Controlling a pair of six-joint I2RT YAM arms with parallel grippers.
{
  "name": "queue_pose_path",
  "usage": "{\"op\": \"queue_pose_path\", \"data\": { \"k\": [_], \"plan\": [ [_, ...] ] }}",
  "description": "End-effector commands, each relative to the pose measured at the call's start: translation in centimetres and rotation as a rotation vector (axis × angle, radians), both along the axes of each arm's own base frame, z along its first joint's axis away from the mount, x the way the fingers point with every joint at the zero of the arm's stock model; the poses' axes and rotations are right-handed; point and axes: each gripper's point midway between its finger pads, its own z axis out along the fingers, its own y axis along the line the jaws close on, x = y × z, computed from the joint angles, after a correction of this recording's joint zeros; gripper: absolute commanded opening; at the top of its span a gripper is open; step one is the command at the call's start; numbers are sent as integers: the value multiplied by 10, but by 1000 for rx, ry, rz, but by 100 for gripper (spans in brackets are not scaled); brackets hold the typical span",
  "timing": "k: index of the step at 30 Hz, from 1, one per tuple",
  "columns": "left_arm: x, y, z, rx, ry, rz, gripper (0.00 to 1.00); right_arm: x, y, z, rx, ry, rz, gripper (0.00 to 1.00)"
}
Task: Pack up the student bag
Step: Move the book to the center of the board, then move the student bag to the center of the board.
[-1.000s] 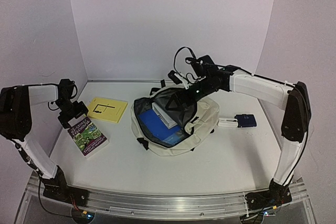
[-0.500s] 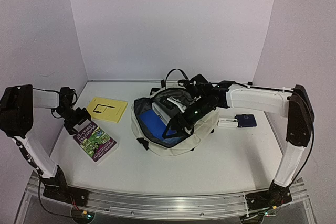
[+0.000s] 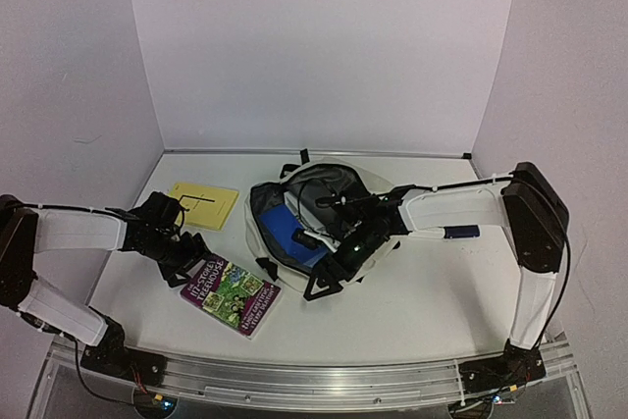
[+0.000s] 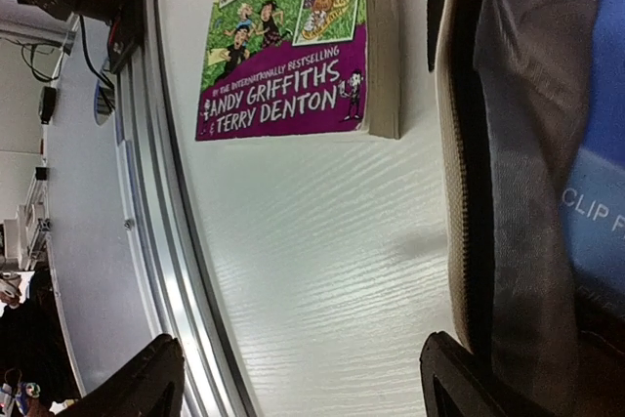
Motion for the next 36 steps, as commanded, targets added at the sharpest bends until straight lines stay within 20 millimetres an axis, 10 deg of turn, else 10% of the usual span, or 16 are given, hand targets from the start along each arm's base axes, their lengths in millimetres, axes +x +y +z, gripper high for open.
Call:
{"op": "queue_pose_path", "data": {
  "k": [1, 11, 22, 29, 36],
  "plan": [
    [-1, -11, 8, -39, -27, 20, 82, -9, 1, -21, -4, 8, 19, 76],
    [-4, -20, 15, -56, -53, 0, 82, 72, -24, -78, -159, -159, -111, 74],
    [-4, -46, 5, -125, -56, -28, 82, 180, -63, -61, -203, -327, -309, 74],
    [-14, -69, 4, -210, -57, -32, 81, 96, -55, -29, -34, -105, -204, 84],
    [-20, -62, 0, -174, -49, 3, 81, -5, -43, -47, -126, -255, 113, 84]
  ]
}}
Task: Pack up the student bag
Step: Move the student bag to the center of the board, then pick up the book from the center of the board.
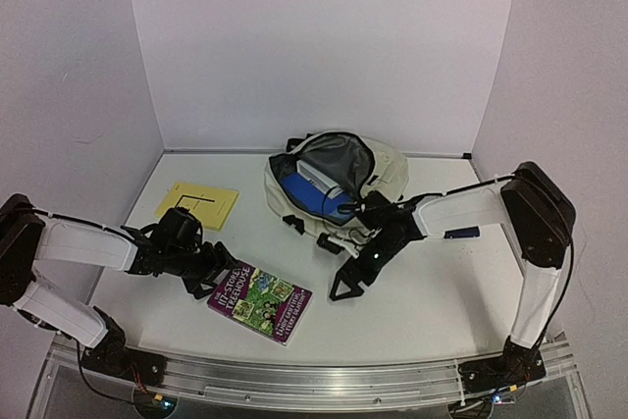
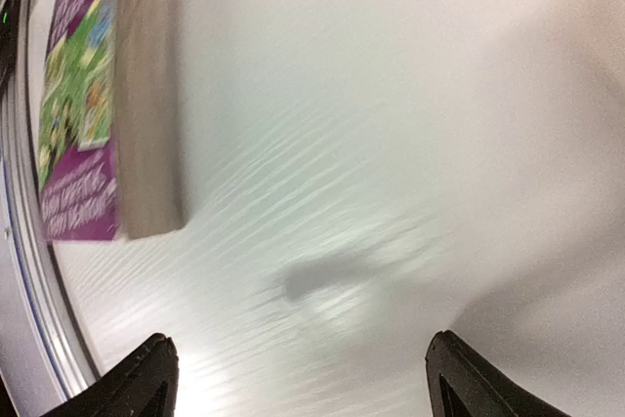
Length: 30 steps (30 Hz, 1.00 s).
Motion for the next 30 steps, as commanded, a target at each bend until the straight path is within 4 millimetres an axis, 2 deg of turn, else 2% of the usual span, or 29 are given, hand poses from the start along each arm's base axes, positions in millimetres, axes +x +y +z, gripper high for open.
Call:
{"op": "queue_pose_path", "data": {
  "k": [1, 5, 7, 9, 13, 16, 21, 23, 26, 30],
  "plan": [
    [-1, 3, 1, -7, 0, 43, 81, -57, 19, -1, -45, -75, 198, 82],
    [-2, 4, 2, -2, -4, 40, 81, -71, 35, -4, -2, 27, 215, 72],
    [-4, 3, 2, -2, -9, 32, 81, -82, 44, -6, 23, 89, 228, 72],
    [-5, 0, 2, -5, -18, 18, 81, -82, 55, -5, 44, 127, 222, 71],
    [-7, -18, 4, -41, -39, -53, 80, -62, 76, 2, 84, 139, 183, 71],
    [-9, -34, 3, -68, -57, -100, 79, -32, 85, 10, 113, 138, 115, 68],
    [-6, -59, 7, -125, -108, -165, 74, 41, 59, 23, 142, 122, -70, 62],
    [-3, -69, 10, -136, -127, -193, 73, 58, 44, 29, 141, 107, -128, 59],
    [1, -79, 10, -155, -143, -218, 72, 56, 31, 31, 134, 110, -149, 57],
    [6, -87, 1, -156, -134, -229, 70, 33, 27, 29, 167, 199, -127, 54]
  ]
}}
